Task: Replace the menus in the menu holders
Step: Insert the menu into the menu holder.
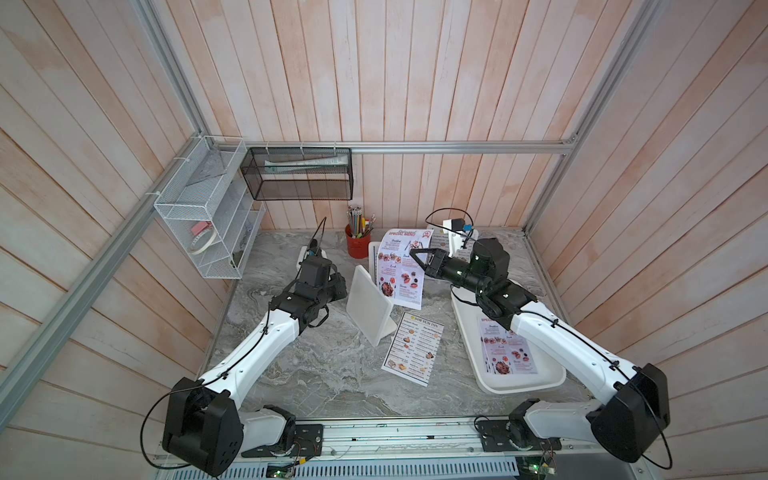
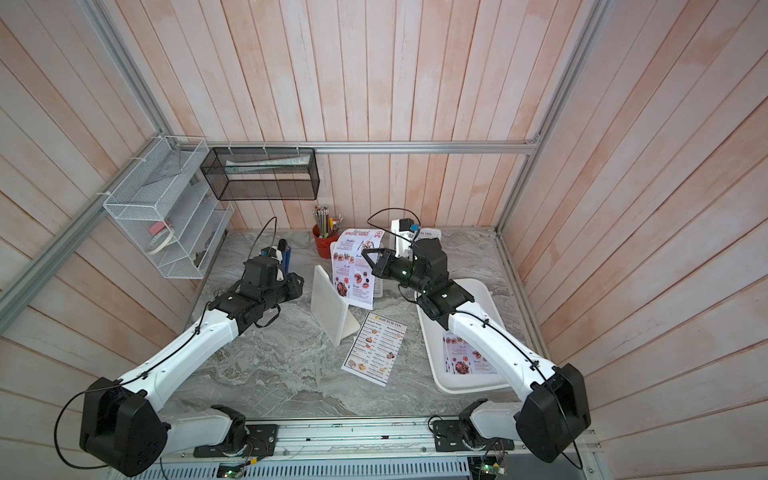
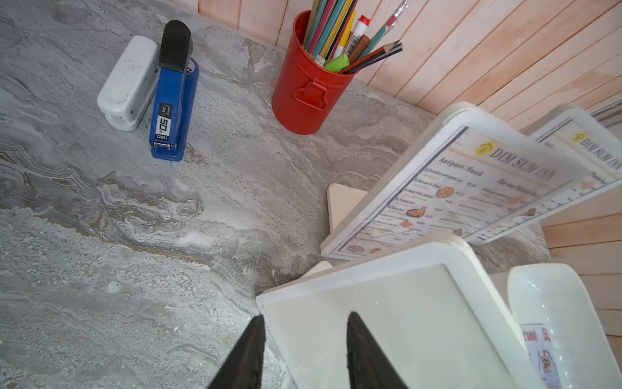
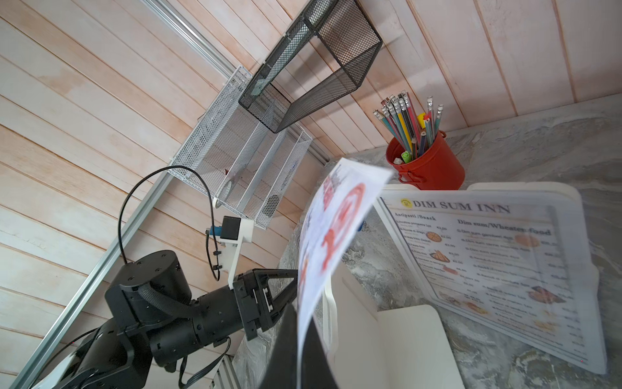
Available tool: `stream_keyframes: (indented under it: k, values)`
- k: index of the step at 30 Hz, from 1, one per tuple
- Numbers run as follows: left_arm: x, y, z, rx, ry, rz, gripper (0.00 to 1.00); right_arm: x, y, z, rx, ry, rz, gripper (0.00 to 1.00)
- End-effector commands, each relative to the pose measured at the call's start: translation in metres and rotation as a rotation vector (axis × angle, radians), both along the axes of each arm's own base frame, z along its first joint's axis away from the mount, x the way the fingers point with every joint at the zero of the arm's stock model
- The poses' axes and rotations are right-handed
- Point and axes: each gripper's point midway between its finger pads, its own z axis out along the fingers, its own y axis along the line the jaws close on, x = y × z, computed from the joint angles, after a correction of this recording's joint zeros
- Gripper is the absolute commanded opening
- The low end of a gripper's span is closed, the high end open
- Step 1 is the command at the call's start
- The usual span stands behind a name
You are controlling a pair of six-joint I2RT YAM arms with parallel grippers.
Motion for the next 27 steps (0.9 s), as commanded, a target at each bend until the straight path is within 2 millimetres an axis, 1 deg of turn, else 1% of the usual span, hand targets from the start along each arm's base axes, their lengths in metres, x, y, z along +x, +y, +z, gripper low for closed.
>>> stream_keyframes:
  k: [1,8,15,23,27]
  values:
    - [0.001,-0.005,0.012,0.007,-0.021,-0.021,0.42,-0.005,0.003,0.012,0.025,-0.04,0.039,0.0]
    - [-0.004,-0.012,0.015,0.022,-0.018,-0.043,0.42,0.0,0.018,0.014,0.016,-0.077,0.07,0.0]
    - [-0.01,-0.008,0.014,0.04,-0.007,-0.042,0.43,0.007,0.034,0.013,0.002,-0.135,0.088,0.0]
    - [-0.017,-0.007,0.004,0.045,0.018,-0.051,0.43,0.013,0.059,0.006,-0.053,-0.224,0.107,0.0]
    - [-0.021,-0.004,-0.002,0.051,0.031,-0.042,0.43,0.012,0.067,0.005,-0.073,-0.294,0.102,0.0]
